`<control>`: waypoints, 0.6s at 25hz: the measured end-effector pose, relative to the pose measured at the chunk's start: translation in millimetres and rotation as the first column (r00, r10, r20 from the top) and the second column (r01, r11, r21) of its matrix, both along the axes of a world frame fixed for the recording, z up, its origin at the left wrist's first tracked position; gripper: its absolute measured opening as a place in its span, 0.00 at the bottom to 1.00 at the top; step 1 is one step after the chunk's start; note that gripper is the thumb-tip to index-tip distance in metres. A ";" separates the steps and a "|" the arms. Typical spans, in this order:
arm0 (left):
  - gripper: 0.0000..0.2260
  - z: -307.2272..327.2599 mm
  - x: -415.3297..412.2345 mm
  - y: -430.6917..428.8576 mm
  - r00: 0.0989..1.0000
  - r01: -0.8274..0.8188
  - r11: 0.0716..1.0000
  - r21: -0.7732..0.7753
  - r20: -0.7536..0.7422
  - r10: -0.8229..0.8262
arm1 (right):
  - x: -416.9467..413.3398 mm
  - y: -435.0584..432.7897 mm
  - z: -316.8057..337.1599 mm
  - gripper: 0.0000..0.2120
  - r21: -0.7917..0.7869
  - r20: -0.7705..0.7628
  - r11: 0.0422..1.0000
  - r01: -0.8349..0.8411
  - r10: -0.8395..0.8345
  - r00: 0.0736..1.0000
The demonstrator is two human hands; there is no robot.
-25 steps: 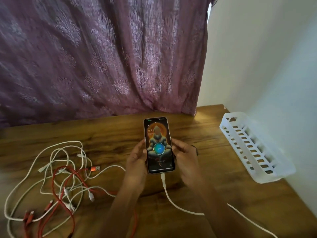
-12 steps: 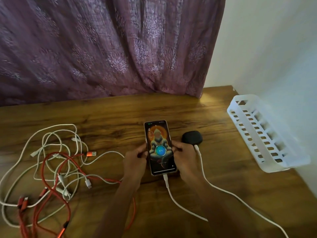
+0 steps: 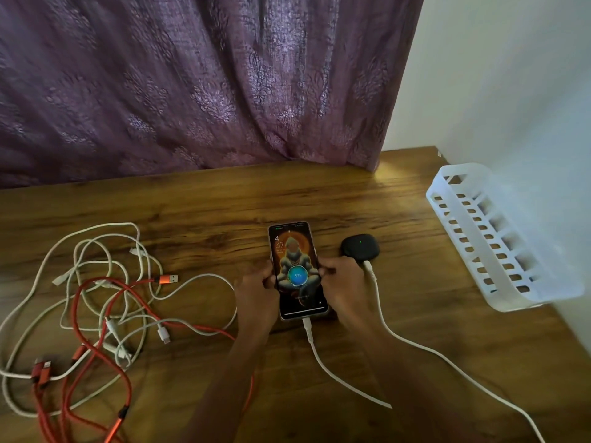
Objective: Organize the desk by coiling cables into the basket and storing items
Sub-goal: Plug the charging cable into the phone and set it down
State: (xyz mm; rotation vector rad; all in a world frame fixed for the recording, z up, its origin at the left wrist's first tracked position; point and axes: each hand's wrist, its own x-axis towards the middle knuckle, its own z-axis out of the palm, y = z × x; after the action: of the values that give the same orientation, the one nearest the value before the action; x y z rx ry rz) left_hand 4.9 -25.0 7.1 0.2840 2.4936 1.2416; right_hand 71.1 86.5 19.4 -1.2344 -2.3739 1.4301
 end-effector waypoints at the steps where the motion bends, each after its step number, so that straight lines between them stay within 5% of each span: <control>1: 0.16 -3.1 -0.4 0.0 1.000 0.002 1.000 -0.017 -0.013 -0.002 | -0.5 0.1 0.3 0.13 0.010 -0.006 1.000 0.006 -0.006 1.000; 9: 0.16 -8.1 -2.4 -2.6 0.996 0.026 0.999 -0.029 -0.086 -0.028 | 7.0 -0.2 9.1 0.12 0.094 -0.021 0.995 -0.044 0.046 0.999; 15: 0.16 7.5 9.6 26.2 0.952 0.144 0.990 -0.005 -0.271 -0.140 | 29.7 19.8 3.8 0.12 0.359 -0.279 0.928 0.100 0.004 0.960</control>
State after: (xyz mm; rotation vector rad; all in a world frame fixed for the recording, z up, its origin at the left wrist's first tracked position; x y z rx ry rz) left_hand 14.5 1.2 14.6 0.6667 2.6340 1.2337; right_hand 100.7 106.2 23.2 -0.9228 -2.2626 0.9964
